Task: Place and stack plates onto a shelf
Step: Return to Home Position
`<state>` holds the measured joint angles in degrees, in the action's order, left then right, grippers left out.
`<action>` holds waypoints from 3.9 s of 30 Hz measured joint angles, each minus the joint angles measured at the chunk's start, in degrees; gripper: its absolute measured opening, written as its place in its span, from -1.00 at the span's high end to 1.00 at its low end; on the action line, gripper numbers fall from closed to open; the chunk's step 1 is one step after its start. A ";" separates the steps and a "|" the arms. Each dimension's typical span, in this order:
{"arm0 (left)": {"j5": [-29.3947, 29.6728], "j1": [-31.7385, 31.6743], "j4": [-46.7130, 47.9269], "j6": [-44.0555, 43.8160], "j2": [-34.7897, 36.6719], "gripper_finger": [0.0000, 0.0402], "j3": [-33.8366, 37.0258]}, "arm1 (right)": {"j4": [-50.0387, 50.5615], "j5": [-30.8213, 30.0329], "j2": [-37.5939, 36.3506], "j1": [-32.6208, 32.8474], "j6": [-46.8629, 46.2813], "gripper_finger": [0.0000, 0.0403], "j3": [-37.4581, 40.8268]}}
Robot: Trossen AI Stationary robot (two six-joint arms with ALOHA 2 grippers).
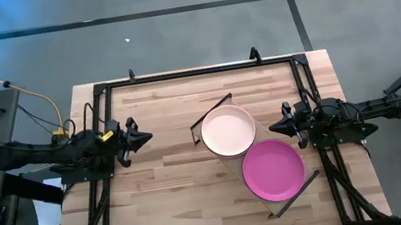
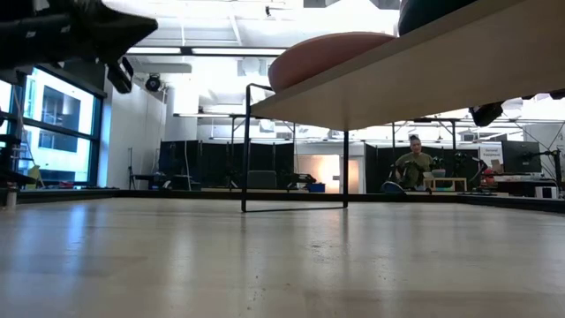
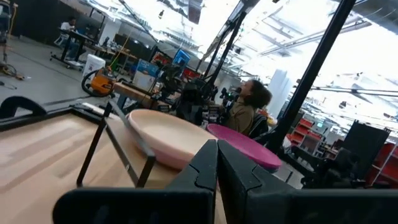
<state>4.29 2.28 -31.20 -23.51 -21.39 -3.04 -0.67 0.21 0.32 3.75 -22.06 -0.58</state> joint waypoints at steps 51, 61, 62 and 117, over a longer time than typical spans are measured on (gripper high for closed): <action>3.69 0.00 29.56 3.66 0.03 1.00 2.33 | 0.00 -0.02 0.00 0.02 0.00 1.00 0.02; 3.50 -0.06 29.48 3.67 17.04 1.00 2.31 | 0.00 -0.02 -0.01 0.02 0.01 1.00 0.02; 3.52 -0.31 29.37 3.65 19.31 1.00 2.30 | 0.00 -0.02 0.00 0.02 0.02 1.00 0.02; 3.80 -2.64 25.53 3.63 20.07 1.00 2.31 | -0.04 -1.07 -0.31 -2.38 29.41 1.00 0.02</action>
<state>8.10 -0.36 -5.67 -19.88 -1.32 -0.73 -0.71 -0.86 0.01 1.37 7.34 -0.56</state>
